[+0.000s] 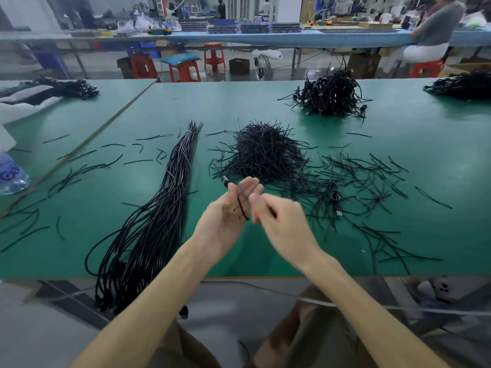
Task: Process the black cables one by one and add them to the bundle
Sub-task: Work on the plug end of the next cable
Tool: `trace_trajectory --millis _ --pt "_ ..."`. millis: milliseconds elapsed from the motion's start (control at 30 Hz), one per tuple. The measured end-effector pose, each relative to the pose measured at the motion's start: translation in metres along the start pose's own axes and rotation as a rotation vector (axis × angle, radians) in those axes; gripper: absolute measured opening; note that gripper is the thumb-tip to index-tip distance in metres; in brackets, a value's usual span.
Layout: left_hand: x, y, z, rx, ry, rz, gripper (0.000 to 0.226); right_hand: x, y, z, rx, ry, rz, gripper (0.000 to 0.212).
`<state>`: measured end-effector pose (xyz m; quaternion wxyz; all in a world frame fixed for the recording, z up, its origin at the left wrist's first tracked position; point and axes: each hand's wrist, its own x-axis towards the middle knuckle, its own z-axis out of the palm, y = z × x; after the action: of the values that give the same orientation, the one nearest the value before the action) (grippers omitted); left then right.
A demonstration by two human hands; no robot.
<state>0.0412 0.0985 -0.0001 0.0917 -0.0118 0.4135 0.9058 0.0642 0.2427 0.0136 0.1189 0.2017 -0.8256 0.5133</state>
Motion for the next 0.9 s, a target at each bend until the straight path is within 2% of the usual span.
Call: trace_trajectory --millis 100,133,200,267,367,400,467,600,767,867,900 --pt "0.0 0.022 -0.002 -0.399 0.024 -0.099 0.035 -0.006 0.012 0.012 0.004 -0.066 0.011 0.055" --pt "-0.001 0.03 -0.003 -0.431 0.001 -0.102 0.035 -0.006 0.018 0.011 -0.009 -0.055 0.029 0.06" --pt "-0.007 0.041 -0.006 -0.336 -0.066 -0.071 0.036 -0.004 0.028 0.005 -0.036 -0.024 0.062 0.063" --pt "-0.016 0.048 -0.009 0.001 -0.154 0.02 0.037 0.002 0.036 -0.003 0.017 0.03 0.126 0.063" --pt "-0.027 0.042 -0.009 0.779 -0.292 0.242 0.034 0.015 0.039 -0.011 0.092 0.151 0.22 0.062" --pt "-0.028 0.037 -0.006 0.972 -0.332 0.276 0.031 0.019 0.037 -0.013 0.114 0.174 0.224 0.063" --pt "-0.03 0.025 -0.001 1.121 -0.306 0.282 0.023 0.024 0.029 -0.012 0.178 0.197 0.203 0.064" --pt "-0.028 0.009 0.005 0.955 -0.094 0.319 0.024 0.018 0.015 -0.003 0.269 0.216 0.147 0.06" --pt "-0.028 0.011 0.008 0.925 -0.17 0.225 0.022 0.011 0.008 -0.004 0.252 0.247 0.122 0.055" --pt "-0.027 0.01 0.008 0.884 -0.071 0.276 0.025 0.007 0.005 -0.003 0.134 0.206 0.05 0.05" --pt "-0.025 0.009 0.009 0.792 -0.033 0.253 0.027 0.007 0.003 -0.001 0.104 0.192 0.03 0.048"
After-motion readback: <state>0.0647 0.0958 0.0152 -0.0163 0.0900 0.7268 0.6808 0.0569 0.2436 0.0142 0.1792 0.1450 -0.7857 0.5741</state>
